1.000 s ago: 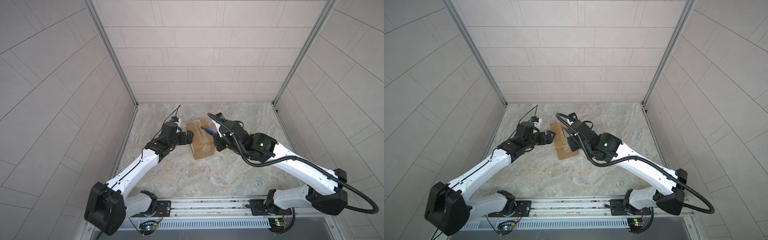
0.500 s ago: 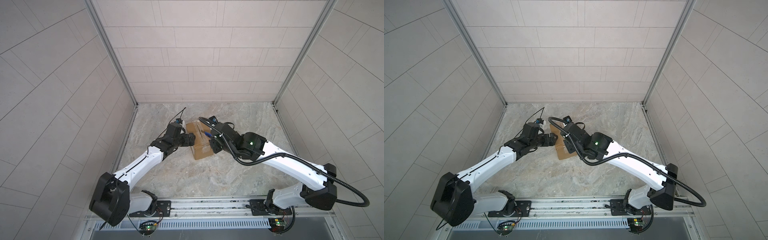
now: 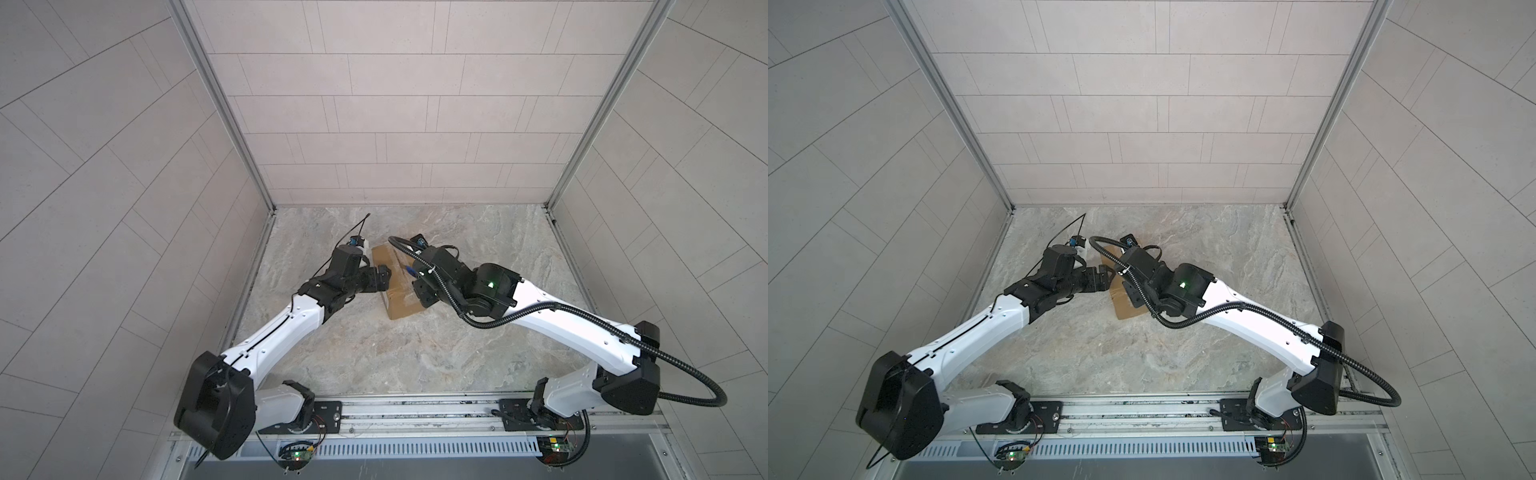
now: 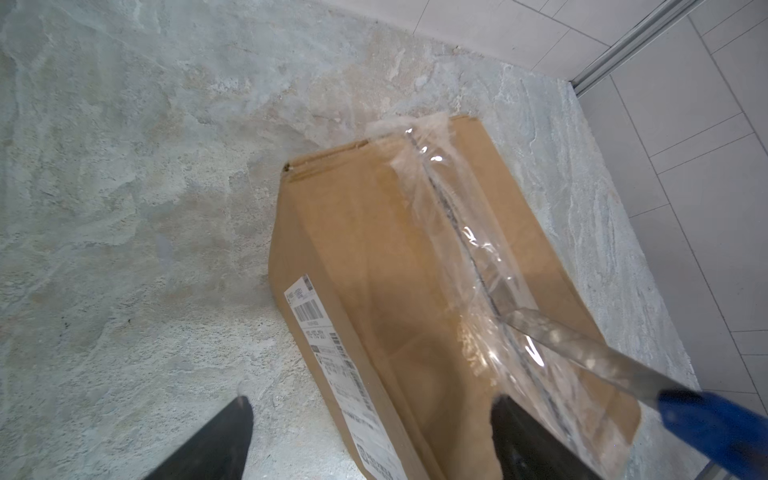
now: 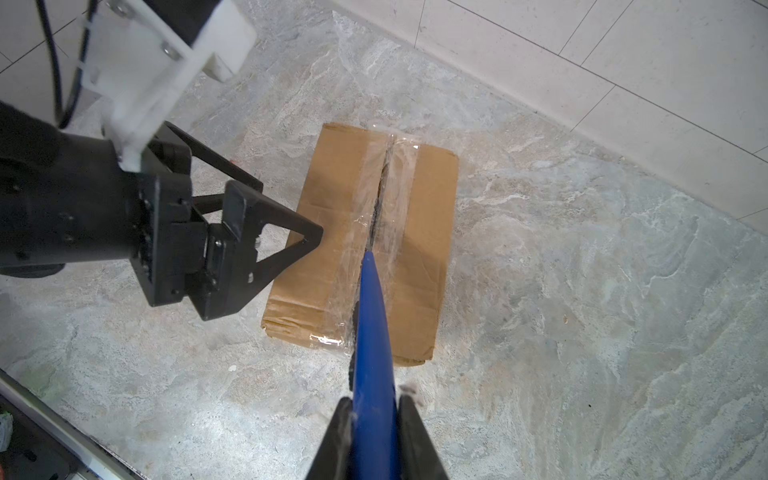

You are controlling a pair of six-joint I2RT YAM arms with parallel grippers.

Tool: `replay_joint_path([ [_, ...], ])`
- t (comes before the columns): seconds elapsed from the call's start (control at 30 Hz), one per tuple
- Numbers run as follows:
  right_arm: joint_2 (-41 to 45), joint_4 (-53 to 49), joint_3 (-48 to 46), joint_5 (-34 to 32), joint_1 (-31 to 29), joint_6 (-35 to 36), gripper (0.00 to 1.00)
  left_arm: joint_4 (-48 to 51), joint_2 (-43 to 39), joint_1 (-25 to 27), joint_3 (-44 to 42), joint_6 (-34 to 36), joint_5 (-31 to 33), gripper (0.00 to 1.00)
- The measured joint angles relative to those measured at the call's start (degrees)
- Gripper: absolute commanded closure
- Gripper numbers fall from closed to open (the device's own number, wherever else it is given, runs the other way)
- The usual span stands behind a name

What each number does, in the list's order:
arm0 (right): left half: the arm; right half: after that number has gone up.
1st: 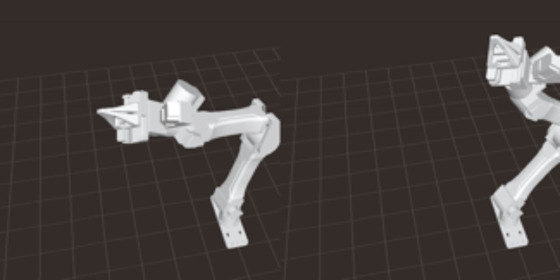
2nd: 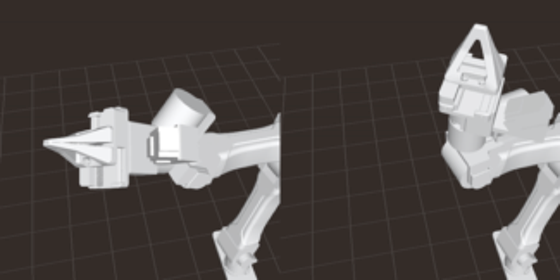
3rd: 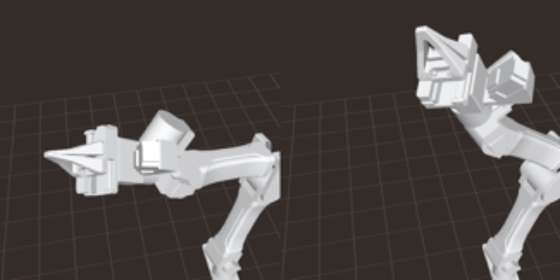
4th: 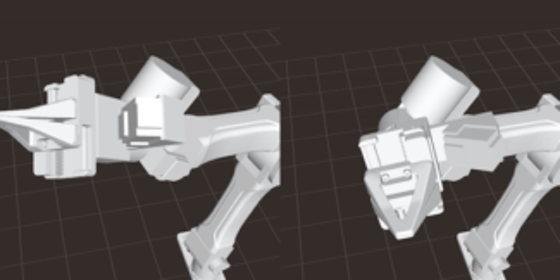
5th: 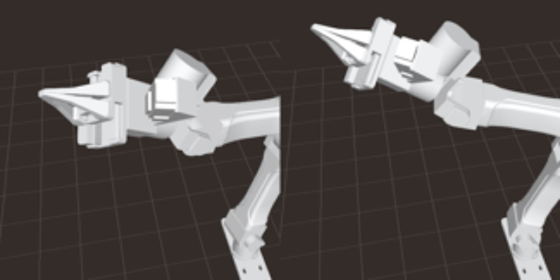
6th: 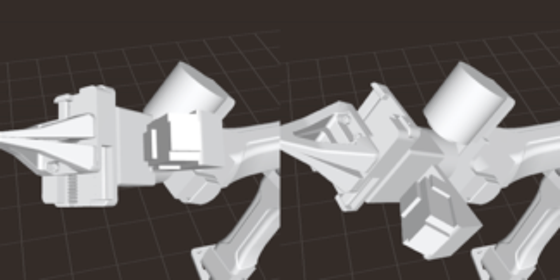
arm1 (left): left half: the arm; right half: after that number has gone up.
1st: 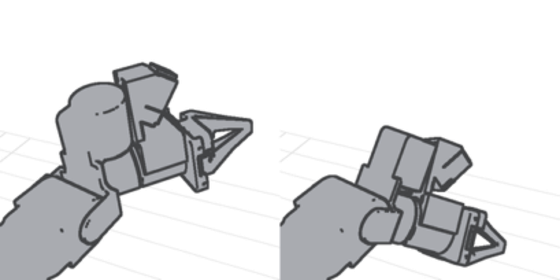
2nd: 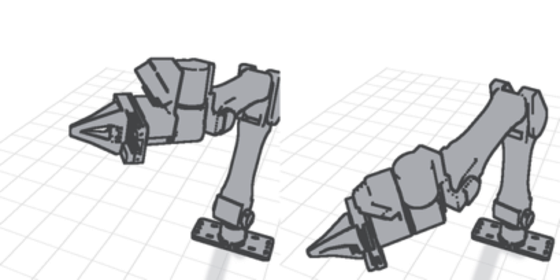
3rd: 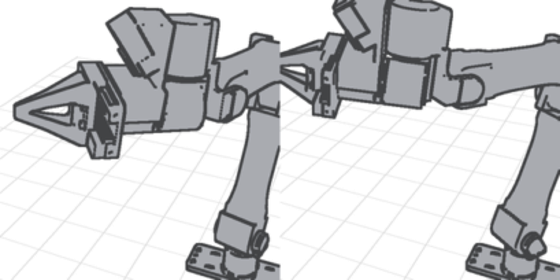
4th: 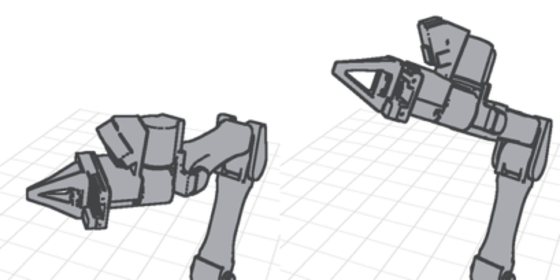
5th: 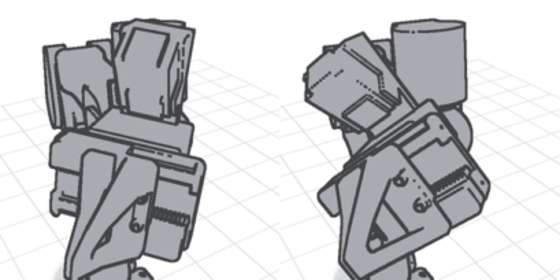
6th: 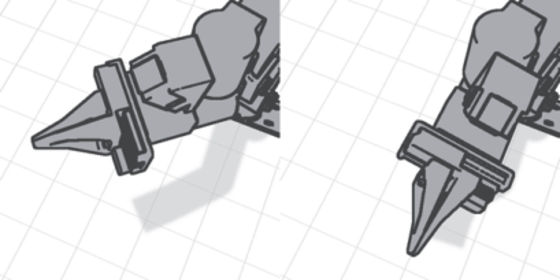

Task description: Unpack the express box

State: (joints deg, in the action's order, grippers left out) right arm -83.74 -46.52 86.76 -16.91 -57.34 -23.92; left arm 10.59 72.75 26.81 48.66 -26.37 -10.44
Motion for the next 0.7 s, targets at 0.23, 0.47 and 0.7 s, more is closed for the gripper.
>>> replay_joint_path([
  [0.23, 0.0, 0.0, 0.0, -0.2, 0.0, 0.2, 1.0, -0.7, 1.8, 0.0, 0.0, -1.7, 0.3, 0.09],
  [0.47, -0.3, 0.0, 0.0, -0.3, 0.0, 0.6, 1.0, -0.7, 1.8, 0.0, 0.0, -2.6, 0.5, 0.1],
  [0.7, -1.2, 0.0, 0.0, -0.3, 0.0, 0.9, 1.0, -0.4, 1.8, 0.0, 0.0, -3.1, 0.6, 0.11],
])
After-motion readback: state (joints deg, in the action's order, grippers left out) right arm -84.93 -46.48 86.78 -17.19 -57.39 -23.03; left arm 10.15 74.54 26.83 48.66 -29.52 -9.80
